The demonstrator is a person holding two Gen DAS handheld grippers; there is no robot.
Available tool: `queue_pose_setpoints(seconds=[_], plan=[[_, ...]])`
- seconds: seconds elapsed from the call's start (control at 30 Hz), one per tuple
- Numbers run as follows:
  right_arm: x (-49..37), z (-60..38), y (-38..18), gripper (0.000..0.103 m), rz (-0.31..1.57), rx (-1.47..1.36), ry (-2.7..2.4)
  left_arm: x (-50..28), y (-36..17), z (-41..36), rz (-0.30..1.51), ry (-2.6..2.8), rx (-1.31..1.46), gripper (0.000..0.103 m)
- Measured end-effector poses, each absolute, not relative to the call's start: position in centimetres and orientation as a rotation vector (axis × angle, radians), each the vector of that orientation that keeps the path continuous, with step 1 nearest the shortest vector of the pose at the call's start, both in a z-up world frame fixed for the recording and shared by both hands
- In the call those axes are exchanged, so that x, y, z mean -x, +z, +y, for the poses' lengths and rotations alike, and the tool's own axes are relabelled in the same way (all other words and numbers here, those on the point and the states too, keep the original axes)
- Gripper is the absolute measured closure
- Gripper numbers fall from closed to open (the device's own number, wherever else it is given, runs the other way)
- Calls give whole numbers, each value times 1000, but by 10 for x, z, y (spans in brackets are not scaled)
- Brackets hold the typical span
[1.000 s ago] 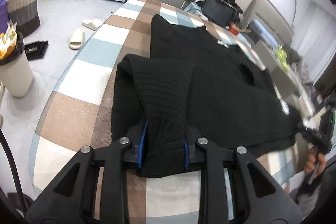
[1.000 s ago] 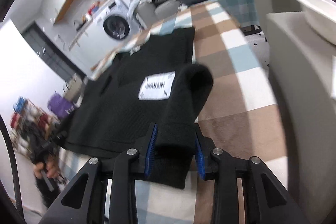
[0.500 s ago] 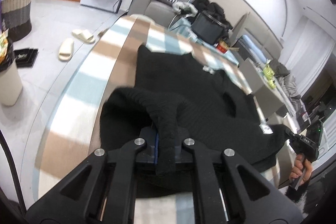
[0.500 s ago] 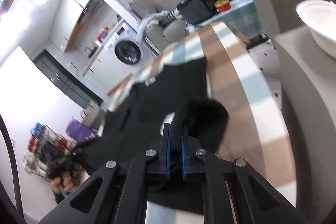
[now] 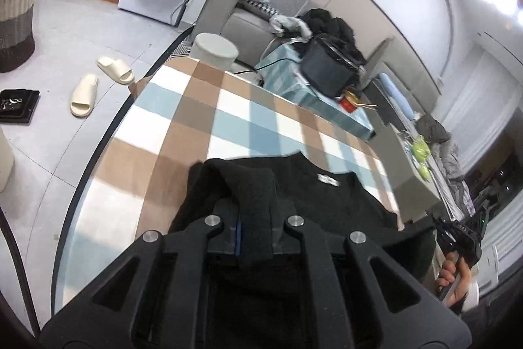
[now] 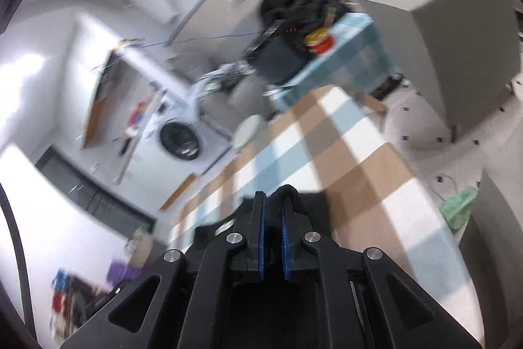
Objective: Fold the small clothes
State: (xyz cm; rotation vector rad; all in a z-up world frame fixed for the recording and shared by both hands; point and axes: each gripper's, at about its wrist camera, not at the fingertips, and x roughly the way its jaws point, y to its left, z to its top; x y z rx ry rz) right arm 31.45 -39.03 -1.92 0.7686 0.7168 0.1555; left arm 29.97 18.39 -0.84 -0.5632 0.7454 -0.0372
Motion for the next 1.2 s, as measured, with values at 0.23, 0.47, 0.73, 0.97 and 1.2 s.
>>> queue_pose_setpoints(seconds=[0.23,0.47,0.73,0.97,1.2], plan=[[-326,-392,-56,67,882,-714,102,-318,-57,210,875,96,618,48],[-275,-369,-60,55,982,-490,206,-263,-71,189,923,85,482,45],[-213,-359,-74,41,1030,-394,251,-187,-93,160,950,69,424,41],[-168,-354,-81,40,1031,-368,328,-142,-100,140,940,44,387,41],[-142,-362,-84,40,1029,-424,380,-115,-99,136,947,39,378,41]])
